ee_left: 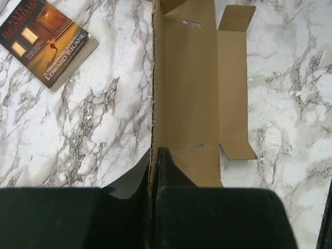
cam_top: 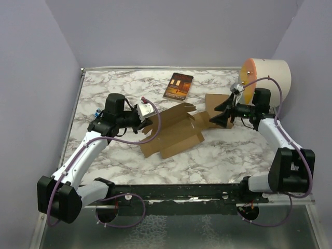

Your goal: Fold the paper box

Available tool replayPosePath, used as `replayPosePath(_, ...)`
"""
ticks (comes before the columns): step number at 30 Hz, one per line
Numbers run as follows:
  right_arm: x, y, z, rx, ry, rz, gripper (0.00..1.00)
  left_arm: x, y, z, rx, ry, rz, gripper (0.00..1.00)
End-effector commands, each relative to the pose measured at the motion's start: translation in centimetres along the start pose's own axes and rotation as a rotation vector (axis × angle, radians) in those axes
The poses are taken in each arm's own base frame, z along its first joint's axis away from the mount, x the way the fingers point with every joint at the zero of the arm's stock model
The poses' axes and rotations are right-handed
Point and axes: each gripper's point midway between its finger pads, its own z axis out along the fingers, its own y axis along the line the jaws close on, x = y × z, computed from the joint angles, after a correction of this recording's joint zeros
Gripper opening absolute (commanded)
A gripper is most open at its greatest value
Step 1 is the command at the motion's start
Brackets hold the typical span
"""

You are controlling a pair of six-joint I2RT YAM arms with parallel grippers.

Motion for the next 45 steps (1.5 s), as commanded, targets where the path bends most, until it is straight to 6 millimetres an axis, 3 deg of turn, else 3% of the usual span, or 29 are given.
replayPosePath(1, 0.8, -1.2, 0.7, -0.053, 0.027, 0.019, 0.89, -1.7, -0.8, 0.2, 0.038, -0.089, 0.073, 0.00)
replayPosePath(7, 1.8, -0.9, 2.5, -0.052, 0.077, 0.005, 0.88, -2.2, -1.0, 0.2, 0.053, -0.105, 0.065, 0.00)
replayPosePath(12, 2.7, -1.9, 2.5, 0.001, 0.115, 0.019, 0.74, -2.3, -1.0, 0.0, 0.042, -0.108, 0.067, 0.00)
replayPosePath(18, 3.1, -2.2, 2.9, 0.025, 0.145, 0.002, 0.47, -2.4, -1.1, -0.1, 0.037, -0.117, 0.062, 0.00)
replayPosePath(22, 3.7, -2.7, 3.1, 0.046, 0.168, 0.003, 0.34, -2.9, -1.0, 0.0, 0.051, -0.123, 0.047, 0.00)
replayPosePath(27, 3.5, -2.7, 3.2, 0.045, 0.163, 0.001, 0.02, -3.7, -0.8, -0.3, 0.040, -0.131, 0.021, 0.00)
replayPosePath(33, 1.1, -1.3, 3.6, -0.017, 0.022, -0.104, 0.01, -6.8, -0.7, -1.5, 0.040, -0.135, -0.029, 0.00)
replayPosePath(39, -2.5, -0.6, 3.7, -0.001, -0.178, -0.321, 0.01, -8.7, -0.5, -2.6, -0.014, -0.077, 0.048, 0.00)
replayPosePath(42, -2.2, -0.1, 4.8, -0.020, -0.209, -0.346, 0.01, -8.9, -1.1, -2.3, -0.025, -0.045, 0.096, 0.00)
replayPosePath(45, -0.9, 0.2, 6.4, -0.011, -0.207, -0.374, 0.01, -7.5, -1.6, -1.4, -0.025, 0.010, 0.125, 0.00)
